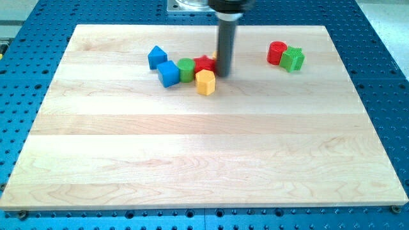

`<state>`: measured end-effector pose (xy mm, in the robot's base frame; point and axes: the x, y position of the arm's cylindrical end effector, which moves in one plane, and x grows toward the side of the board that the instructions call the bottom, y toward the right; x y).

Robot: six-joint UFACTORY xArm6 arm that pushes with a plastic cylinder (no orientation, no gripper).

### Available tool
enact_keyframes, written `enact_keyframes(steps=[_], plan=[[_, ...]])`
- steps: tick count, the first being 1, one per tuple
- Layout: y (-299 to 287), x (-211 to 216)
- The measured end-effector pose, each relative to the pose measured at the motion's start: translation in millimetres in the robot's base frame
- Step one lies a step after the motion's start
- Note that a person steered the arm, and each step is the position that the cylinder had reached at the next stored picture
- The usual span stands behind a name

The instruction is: Push the heart to the top left side of the board

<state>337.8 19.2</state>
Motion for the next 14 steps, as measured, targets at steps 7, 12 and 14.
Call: enact_keyframes(steps=[7, 12, 14], plan=[[68.7, -52.2], [167.6, -89.5], [119.7, -109.7]])
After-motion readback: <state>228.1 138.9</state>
